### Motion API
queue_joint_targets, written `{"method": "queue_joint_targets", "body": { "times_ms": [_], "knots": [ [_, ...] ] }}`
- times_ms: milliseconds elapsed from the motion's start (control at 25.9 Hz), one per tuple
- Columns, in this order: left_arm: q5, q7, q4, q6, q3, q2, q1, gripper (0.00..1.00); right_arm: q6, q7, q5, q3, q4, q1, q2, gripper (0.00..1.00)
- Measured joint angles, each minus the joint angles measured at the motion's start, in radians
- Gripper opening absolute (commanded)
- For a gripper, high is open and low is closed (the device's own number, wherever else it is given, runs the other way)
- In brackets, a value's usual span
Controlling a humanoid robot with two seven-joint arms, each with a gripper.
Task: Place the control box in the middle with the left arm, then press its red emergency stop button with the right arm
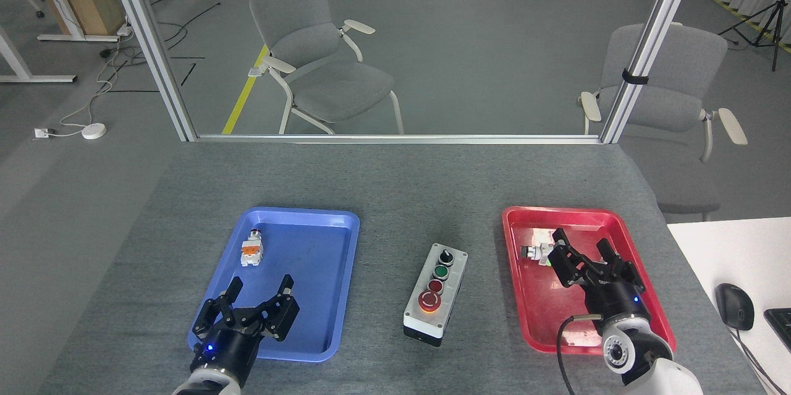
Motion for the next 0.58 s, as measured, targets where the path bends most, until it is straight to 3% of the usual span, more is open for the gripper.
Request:
{"method": "queue_joint_targets", "body": {
  "times_ms": [348,579],
  "knots": [
    [0.0,0.0,0.0,0.0,0.001,0.0,0.0,0.99,0.014,-0.006,0.004,-0.062,-0.138,0.123,0.06,1.0],
    [0.0,0.0,0.0,0.0,0.001,-0.001,0.0,0.99,0.011,-0.002,-0.002,-0.071,-0.158,0.15,0.073,1.0]
  ]
}}
